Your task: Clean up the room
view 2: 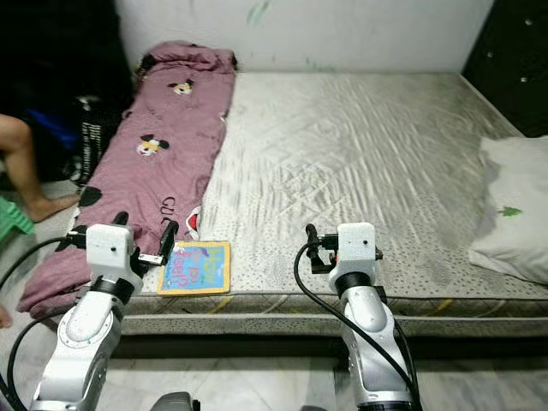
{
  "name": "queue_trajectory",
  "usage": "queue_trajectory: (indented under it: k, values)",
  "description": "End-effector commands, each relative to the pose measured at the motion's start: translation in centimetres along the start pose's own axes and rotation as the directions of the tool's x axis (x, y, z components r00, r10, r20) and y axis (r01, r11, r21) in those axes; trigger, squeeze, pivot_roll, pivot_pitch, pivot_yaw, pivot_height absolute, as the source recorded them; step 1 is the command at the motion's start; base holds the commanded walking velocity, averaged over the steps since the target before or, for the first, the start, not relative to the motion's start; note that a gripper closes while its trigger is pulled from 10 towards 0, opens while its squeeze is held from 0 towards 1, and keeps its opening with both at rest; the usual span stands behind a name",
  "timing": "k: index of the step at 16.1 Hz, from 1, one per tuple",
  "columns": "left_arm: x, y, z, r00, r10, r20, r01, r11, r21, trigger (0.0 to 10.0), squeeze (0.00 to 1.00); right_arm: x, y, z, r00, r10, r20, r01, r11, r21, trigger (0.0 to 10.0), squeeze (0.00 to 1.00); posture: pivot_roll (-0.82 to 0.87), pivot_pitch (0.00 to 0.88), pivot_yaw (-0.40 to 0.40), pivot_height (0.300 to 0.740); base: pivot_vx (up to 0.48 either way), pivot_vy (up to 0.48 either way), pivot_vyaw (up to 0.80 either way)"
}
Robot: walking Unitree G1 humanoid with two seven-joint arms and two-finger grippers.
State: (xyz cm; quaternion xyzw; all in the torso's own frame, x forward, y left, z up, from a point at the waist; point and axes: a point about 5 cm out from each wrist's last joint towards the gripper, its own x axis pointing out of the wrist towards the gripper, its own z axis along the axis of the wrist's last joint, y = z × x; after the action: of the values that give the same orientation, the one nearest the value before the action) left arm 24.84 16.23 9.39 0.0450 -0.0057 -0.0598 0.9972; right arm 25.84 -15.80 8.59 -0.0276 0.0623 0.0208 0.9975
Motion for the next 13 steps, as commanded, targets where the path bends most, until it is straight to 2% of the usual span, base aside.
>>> queue_trajectory:
  k: [1,4,10,13]
  values:
    - [0.1,0.06,0.19,1.0,-0.005,0.007,0.005,1.0,0.013,10.0,0.0,0.21,-0.05,0.28,1.0,0.001,0.012,-0.001,1.0,-0.002,10.0,0.0,0.0,0.0,0.009,0.74,0.0,0.0,0.0]
    - [0.09,0.02,0.18,1.0,-0.005,0.007,0.005,1.0,0.016,10.0,0.0,0.22,-0.06,0.25,1.0,0.0,0.01,0.0,1.0,0.0,10.0,0.0,0.0,0.0,0.01,0.74,0.0,0.0,0.0]
    - [0.08,-0.02,0.15,1.0,-0.003,0.006,0.003,1.0,0.011,10.0,0.0,0.22,0.21,0.43,1.0,0.019,0.022,-0.018,0.999,-0.029,10.0,0.0,0.0,0.0,0.008,0.74,0.0,-0.202,0.0]
    - [0.11,-0.05,0.15,1.0,-0.004,0.006,0.004,1.0,0.012,10.0,0.0,0.24,0.16,0.41,1.0,0.017,0.02,-0.016,0.999,-0.028,10.0,0.0,0.0,0.0,0.008,0.74,0.0,-0.245,0.6]
